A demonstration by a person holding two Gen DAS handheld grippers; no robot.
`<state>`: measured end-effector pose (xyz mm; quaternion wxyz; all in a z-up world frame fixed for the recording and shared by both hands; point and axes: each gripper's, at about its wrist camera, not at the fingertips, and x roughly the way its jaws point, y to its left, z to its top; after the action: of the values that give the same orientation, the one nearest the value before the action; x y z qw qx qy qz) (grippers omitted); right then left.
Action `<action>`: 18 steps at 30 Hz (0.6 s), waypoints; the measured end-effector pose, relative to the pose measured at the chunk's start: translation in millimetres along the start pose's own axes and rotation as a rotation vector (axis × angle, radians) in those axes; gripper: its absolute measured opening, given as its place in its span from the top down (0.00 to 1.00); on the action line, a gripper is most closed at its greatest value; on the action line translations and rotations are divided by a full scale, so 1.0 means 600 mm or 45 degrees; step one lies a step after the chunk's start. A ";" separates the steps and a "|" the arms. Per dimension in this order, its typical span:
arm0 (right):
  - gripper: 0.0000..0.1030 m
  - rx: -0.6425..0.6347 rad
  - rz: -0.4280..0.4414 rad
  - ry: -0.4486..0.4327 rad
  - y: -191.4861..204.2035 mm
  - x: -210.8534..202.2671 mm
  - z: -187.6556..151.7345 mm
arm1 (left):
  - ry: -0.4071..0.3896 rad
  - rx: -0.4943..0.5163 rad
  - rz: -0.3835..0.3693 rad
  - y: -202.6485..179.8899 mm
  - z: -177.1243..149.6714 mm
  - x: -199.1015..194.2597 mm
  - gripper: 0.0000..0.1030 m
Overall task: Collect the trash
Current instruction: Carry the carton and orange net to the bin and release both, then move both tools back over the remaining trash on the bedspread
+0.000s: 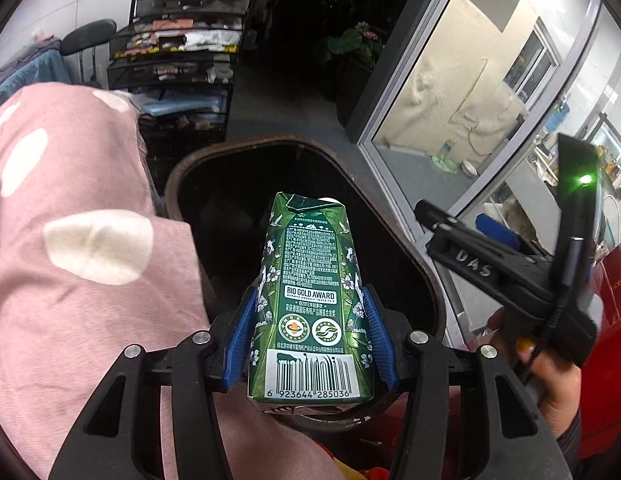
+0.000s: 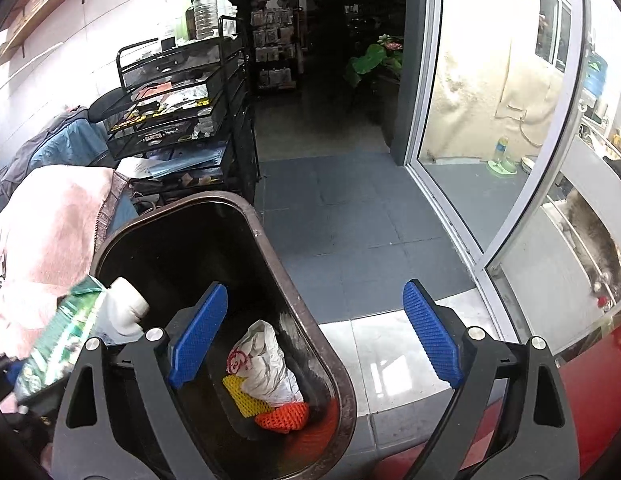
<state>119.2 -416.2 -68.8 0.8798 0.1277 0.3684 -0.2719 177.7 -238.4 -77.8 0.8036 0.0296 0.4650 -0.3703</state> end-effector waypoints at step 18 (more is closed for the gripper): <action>0.07 -0.030 0.042 0.019 0.017 -0.002 -0.001 | -0.026 0.009 0.022 0.000 0.000 -0.006 0.19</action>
<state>123.7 -406.9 -68.2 0.8830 0.1253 0.3758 -0.2519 176.7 -236.5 -75.1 0.8114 0.0325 0.4552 -0.3651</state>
